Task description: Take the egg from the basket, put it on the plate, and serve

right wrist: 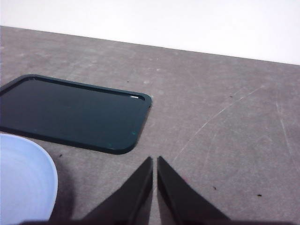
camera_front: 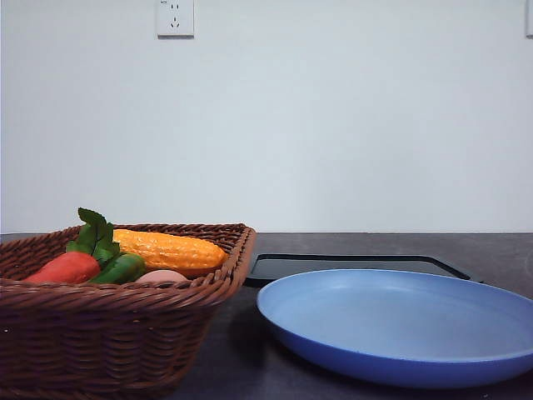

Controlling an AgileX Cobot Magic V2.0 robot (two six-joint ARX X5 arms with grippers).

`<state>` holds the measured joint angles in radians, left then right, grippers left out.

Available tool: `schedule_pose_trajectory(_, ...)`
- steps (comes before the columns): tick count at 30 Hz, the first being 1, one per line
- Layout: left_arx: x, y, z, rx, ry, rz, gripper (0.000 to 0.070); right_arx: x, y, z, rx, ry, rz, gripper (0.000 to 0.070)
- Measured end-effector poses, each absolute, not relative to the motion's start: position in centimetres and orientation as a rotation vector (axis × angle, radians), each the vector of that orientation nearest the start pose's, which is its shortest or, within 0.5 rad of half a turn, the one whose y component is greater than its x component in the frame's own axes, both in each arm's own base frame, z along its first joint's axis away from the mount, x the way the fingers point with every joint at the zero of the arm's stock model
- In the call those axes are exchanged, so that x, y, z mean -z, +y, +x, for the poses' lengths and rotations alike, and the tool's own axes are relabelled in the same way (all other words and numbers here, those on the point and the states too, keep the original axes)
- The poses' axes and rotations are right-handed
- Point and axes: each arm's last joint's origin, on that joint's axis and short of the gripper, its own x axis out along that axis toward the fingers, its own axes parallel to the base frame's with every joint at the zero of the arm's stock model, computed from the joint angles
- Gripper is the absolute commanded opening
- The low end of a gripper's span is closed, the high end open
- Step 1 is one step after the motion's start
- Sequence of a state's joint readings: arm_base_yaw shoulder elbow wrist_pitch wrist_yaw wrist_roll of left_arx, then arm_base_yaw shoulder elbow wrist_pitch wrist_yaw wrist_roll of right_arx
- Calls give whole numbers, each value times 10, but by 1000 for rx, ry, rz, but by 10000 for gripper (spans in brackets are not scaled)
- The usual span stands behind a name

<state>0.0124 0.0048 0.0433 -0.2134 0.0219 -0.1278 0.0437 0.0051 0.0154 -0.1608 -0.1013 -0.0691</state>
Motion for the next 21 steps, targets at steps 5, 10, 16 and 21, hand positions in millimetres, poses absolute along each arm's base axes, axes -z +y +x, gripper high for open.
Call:
schedule_pose_trajectory(5, -157, 0, 94, 1, 175, -172, 0, -157, 7, 96, -152, 105, -62, 0)
schedule_pose_trajectory(10, -158, -1, 94, 38, 179, -335, 0, -167, 8, 97, -177, 6, 68, 0)
schedule_pose_trajectory(16, -158, -3, 94, 94, 187, -519, 0, -175, 9, 96, -221, -37, 338, 0)
schedule_pose_trajectory(21, -159, -6, 94, 186, 215, -590, 0, -171, 10, 95, -244, 54, 458, 0)
